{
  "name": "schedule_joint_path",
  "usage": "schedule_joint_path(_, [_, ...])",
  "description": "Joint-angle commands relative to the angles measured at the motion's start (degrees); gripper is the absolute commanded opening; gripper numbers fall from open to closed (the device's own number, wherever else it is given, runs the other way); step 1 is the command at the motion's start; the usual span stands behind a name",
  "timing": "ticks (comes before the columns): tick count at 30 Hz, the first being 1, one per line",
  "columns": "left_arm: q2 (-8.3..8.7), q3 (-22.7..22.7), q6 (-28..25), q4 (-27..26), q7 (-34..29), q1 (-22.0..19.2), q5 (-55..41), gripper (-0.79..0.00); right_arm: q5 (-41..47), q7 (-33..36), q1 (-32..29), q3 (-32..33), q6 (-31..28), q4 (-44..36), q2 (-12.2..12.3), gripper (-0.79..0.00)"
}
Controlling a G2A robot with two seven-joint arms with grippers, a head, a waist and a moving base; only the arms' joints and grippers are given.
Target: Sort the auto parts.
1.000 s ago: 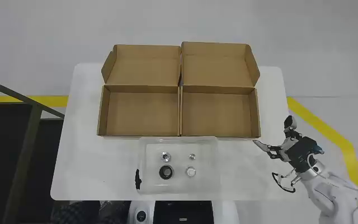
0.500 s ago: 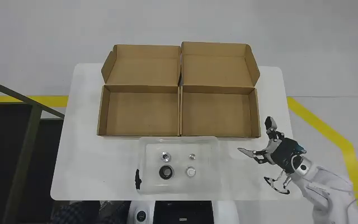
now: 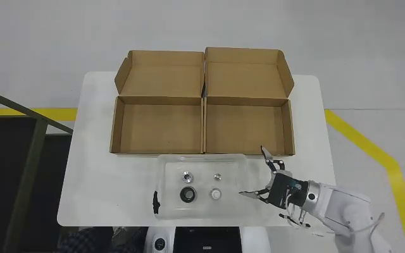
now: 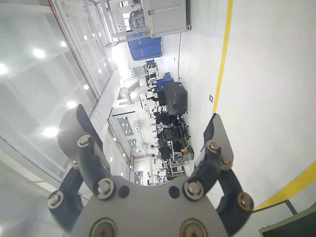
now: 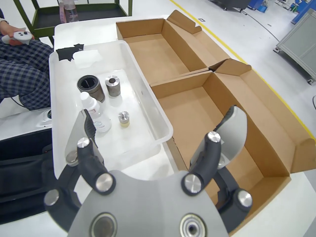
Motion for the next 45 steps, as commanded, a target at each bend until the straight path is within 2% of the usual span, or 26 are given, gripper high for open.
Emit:
schedule_joint_path(1, [0.00,0.0,0.0,0.0,0.0,0.0,0.0,0.000,-0.7,0.8,0.5,-1.3,-0.3,-0.2,0.1,0.000])
schedule_joint_path(19, [0.00,0.0,0.0,0.0,0.0,0.0,0.0,0.000,-2.9,7.2,6.1,-11.8,-0.4,2.2,0.4,0.000])
schedule_joint_path(45, [0.00,0.0,0.0,0.0,0.0,0.0,0.0,0.000,-4.1,13.7,11.4,-21.1,0.4,6.1,0.9,0.000])
